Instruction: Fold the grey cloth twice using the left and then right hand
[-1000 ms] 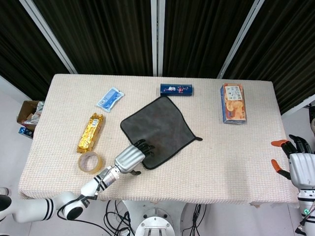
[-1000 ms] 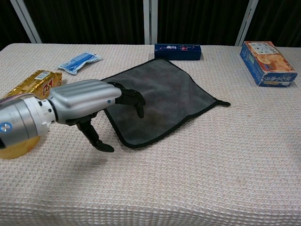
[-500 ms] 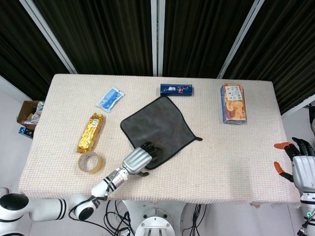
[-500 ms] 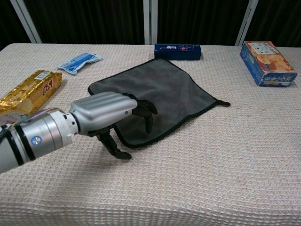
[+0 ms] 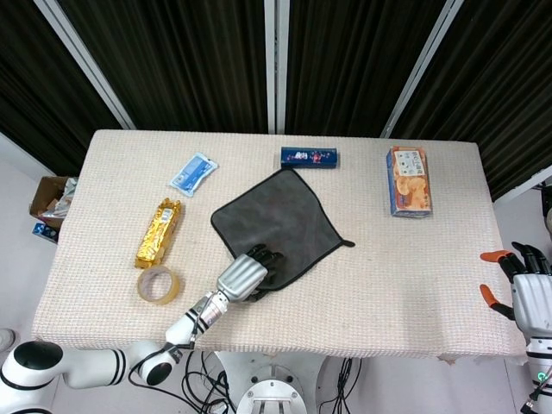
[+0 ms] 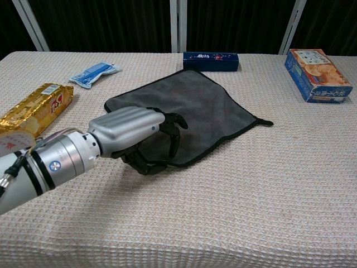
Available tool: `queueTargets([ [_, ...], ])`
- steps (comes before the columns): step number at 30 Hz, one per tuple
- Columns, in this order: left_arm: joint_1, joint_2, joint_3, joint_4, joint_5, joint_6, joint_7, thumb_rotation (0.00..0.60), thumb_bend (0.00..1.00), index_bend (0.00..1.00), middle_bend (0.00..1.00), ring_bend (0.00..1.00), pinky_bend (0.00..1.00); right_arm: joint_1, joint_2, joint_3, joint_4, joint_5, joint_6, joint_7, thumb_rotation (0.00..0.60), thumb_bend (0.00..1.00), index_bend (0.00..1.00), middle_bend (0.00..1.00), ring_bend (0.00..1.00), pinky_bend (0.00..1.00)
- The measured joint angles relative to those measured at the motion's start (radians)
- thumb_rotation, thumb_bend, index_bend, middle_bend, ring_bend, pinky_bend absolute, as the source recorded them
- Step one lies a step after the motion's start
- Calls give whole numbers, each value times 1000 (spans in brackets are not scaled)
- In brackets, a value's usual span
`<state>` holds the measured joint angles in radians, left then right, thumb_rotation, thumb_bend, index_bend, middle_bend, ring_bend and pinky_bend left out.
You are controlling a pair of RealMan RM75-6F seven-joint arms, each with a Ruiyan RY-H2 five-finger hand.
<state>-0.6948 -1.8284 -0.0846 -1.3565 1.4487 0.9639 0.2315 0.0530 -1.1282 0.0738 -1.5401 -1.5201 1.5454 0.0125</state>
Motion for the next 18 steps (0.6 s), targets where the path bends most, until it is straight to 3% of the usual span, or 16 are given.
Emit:
queueTargets([
  [4,1,-15,5,30,14,20,-21,600,502,613,210,203,127,-1,1,1,-2,-1,2,-1,600,176,362,306,133,137],
  [9,14,-13,17,23,48,73,-57,600,554,661,234,215,128,0,3,2,-5,-6,4,-1,600,176,366,306,133,137],
  [18,81,124,98,-171,127,180,-76,600,555,664,234,215,128,12,6,2,-17,-24,-2,-12,600,176,367,306,132,131],
])
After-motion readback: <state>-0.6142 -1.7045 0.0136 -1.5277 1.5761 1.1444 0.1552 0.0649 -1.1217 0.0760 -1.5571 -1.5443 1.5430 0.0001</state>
